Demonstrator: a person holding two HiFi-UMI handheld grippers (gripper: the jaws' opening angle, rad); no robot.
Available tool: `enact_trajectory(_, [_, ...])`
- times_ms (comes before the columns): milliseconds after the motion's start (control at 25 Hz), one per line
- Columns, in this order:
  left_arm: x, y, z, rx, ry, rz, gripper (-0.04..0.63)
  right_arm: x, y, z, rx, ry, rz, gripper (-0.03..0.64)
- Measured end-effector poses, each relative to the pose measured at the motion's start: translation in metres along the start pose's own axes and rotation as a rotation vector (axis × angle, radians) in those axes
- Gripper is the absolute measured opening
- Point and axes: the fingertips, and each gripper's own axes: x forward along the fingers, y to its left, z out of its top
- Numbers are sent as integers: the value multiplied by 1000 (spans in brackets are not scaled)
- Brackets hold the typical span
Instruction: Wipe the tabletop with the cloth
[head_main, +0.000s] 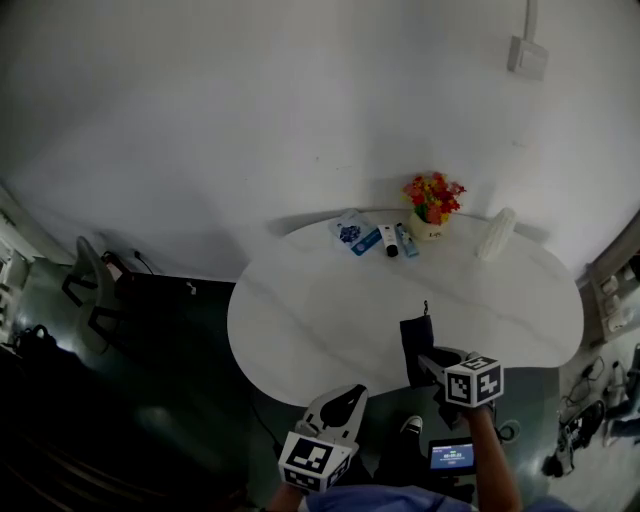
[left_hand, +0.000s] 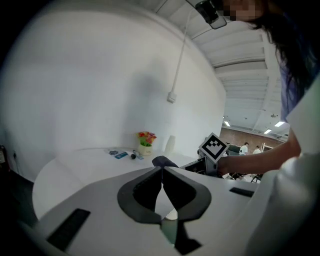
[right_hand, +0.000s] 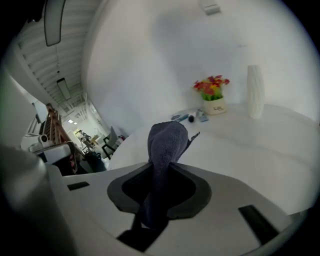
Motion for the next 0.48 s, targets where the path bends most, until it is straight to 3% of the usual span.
enact_trajectory(480, [-149, 147, -33, -98, -49, 272, 20, 149, 229, -32, -182, 156, 248, 87])
